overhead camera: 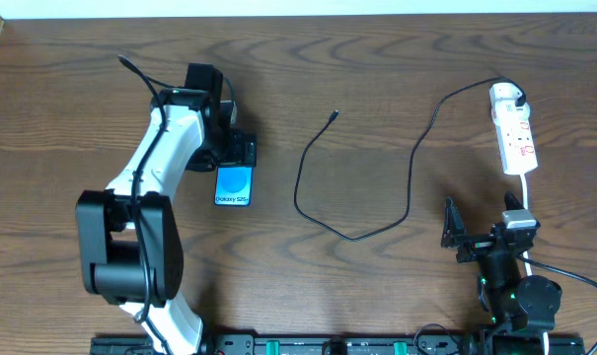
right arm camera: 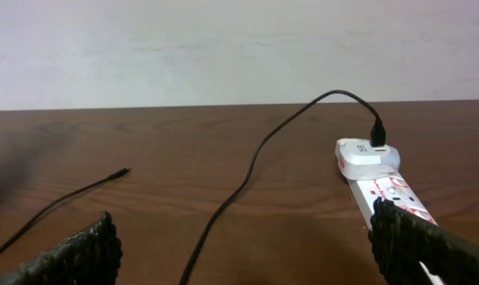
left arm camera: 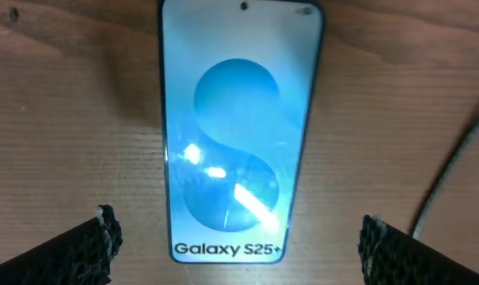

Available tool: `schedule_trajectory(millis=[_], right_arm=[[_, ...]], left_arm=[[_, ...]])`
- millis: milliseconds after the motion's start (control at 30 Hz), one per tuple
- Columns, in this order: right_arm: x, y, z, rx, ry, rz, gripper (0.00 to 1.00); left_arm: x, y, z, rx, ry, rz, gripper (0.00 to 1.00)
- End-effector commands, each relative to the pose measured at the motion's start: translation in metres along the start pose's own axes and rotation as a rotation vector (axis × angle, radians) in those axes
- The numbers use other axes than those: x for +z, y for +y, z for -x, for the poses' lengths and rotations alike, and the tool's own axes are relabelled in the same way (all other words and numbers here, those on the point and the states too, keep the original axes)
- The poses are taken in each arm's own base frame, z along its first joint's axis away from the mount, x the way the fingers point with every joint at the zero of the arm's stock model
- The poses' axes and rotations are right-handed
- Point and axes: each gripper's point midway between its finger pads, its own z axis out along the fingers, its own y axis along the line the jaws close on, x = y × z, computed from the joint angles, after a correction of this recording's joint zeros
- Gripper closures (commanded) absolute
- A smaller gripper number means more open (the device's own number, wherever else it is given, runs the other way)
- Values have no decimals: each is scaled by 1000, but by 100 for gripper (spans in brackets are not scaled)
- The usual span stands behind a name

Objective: Plug charger to phone and switch on socket
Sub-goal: 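Move the left gripper over the blue phone and lower onto it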

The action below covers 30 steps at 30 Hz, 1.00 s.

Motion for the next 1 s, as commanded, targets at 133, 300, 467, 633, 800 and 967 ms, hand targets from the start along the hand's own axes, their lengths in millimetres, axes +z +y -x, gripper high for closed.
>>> schedule_trajectory(millis=[133, 300, 467, 633, 800, 967], right_arm=[[0, 1, -2, 4, 3, 3, 1], [0, 1, -2, 3, 3, 4, 1], [0, 1, -2, 4, 3, 3, 1], [0, 1, -2, 3, 3, 4, 1], [0, 1, -2, 3, 3, 4, 1], [0, 1, -2, 4, 3, 4, 1]], left_arm=[[24, 5, 2, -33, 43, 25, 2], [32, 9, 8, -71, 22, 46, 2], [39, 10, 9, -72, 16, 45, 2], [47, 11, 10, -72, 14, 44, 2], [56, 10, 9, -70, 25, 45, 2], [58, 7, 9, -60, 26, 45, 2]])
